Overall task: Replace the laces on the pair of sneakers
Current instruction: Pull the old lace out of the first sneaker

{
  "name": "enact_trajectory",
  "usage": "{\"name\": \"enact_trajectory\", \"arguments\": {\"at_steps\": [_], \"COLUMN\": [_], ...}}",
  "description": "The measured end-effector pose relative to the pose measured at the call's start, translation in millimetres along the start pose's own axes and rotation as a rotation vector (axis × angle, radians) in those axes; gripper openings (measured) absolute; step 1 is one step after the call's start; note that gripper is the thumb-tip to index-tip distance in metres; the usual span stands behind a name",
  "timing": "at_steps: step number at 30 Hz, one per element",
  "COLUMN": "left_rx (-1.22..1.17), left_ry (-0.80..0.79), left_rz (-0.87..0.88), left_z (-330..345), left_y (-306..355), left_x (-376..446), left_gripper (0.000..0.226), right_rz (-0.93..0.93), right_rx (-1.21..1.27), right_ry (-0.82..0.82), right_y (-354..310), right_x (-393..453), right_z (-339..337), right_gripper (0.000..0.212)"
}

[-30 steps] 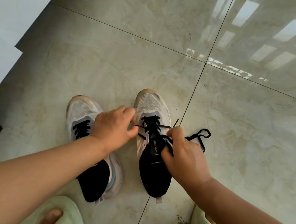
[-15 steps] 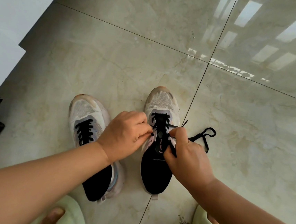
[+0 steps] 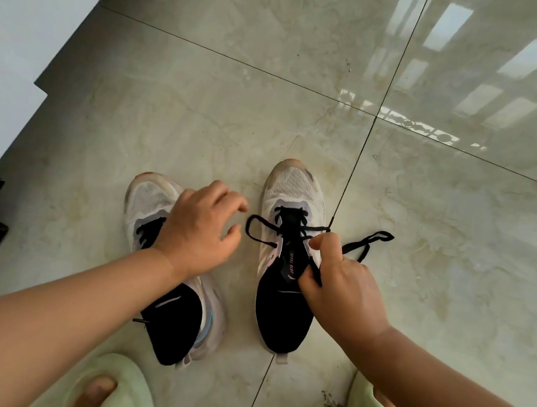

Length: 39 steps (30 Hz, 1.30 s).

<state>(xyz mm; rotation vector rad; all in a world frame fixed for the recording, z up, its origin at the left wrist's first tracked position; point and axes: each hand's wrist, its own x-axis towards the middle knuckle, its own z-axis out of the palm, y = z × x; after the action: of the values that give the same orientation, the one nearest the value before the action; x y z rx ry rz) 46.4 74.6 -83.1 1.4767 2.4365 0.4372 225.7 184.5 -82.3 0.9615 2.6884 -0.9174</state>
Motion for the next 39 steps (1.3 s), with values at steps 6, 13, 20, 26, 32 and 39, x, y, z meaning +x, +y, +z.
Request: {"name": "enact_trajectory", "arguments": {"at_steps": [6, 13, 20, 26, 32, 39], "left_rx": [-0.009, 0.018, 0.108, 0.180, 0.060, 0.065], "left_ry": [-0.006, 0.003, -0.017, -0.049, -0.079, -0.043], "left_rz": [0.268, 0.254, 0.041, -0.195, 0.182, 0.256], "left_z": [3, 2, -2, -7, -3, 2], "left_y": [20, 29, 4, -14, 18, 32], "left_x": [-7, 5, 1, 1, -5, 4], "left_gripper": [0.021, 0.010, 0.021, 0.007, 0.025, 0.010], "right_rz": [-0.005, -0.013, -0.005, 0.003, 0.020, 0.052], "right_rx": [0.012, 0.019, 0.035, 0.035, 0.011, -0.029], "right_ry": [0.014, 0.008, 0.023, 0.030, 0.026, 0.062], "right_y": [-1, -1, 1, 2, 1, -1], "right_x": [0, 0, -1, -1, 0, -3], "right_z": [-1, -1, 1, 3, 2, 0], "right_gripper": [0.021, 0.020, 0.013, 0.018, 0.023, 0.030]}}
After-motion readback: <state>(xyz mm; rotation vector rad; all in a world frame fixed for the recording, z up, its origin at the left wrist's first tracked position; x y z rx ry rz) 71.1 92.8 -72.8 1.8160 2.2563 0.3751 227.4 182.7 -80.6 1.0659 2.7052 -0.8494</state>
